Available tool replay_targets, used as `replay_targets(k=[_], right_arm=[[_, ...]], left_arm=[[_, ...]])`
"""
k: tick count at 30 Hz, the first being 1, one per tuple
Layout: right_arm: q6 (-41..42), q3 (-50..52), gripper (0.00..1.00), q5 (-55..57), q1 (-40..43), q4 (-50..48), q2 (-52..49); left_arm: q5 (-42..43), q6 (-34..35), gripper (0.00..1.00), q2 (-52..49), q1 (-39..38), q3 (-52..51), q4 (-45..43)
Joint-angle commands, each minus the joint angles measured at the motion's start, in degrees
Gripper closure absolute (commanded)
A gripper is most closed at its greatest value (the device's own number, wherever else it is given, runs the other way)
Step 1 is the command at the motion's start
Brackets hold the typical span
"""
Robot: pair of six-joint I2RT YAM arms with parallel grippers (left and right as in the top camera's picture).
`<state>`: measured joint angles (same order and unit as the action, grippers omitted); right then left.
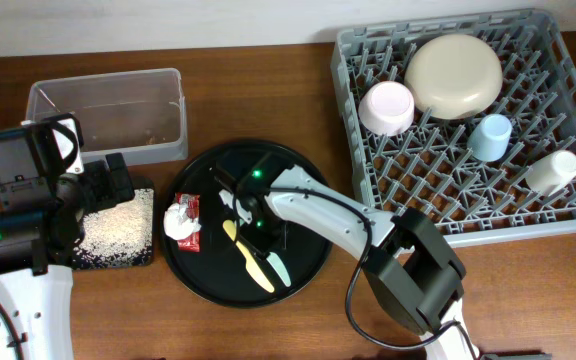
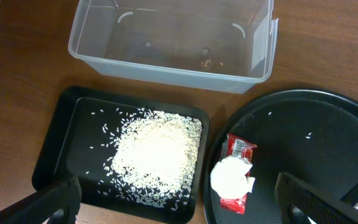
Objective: Sort waste into correct bins and load items into the dishwasher rack
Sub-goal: 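Lower the right gripper onto the light-green spoon on the round tray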
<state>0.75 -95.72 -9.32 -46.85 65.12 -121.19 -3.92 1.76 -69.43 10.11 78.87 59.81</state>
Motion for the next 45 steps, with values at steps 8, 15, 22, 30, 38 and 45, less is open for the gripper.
replay_targets(k=[8,15,22,30,38,45], right_arm=[[-6.1,2.5,0.40,7.0,0.0,-0.3,-0.2],[-3.0,2.5,0.41,2.1,0.0,-5.6,-0.2],[-1.7,2.5,0.51,0.7,-0.1,-9.4,-1.2],[-1.8,2.6,0.52,0.9,-0.1,-10.4,-4.1],[-1.8,2.6,0.51,-0.6,-0.1,-10.8,-5.6],[-1.8,2.6,0.69,-0.5,-1.9,-11.1,-6.6]], left_arm=[[-0.4,0.0,0.01,0.2,0.2,0.6,-0.1],[-0.4,0.0,0.01,0.2,0.2,0.6,-0.1],[-0.4,0.0,0.01,0.2,0.2,0.6,-0.1],[-0.4,0.0,0.01,0.2,0.2,0.6,-0.1],[-0.4,0.0,0.01,0.2,0.2,0.6,-0.1],[-0.4,0.0,0.01,0.2,0.2,0.6,-0.1]])
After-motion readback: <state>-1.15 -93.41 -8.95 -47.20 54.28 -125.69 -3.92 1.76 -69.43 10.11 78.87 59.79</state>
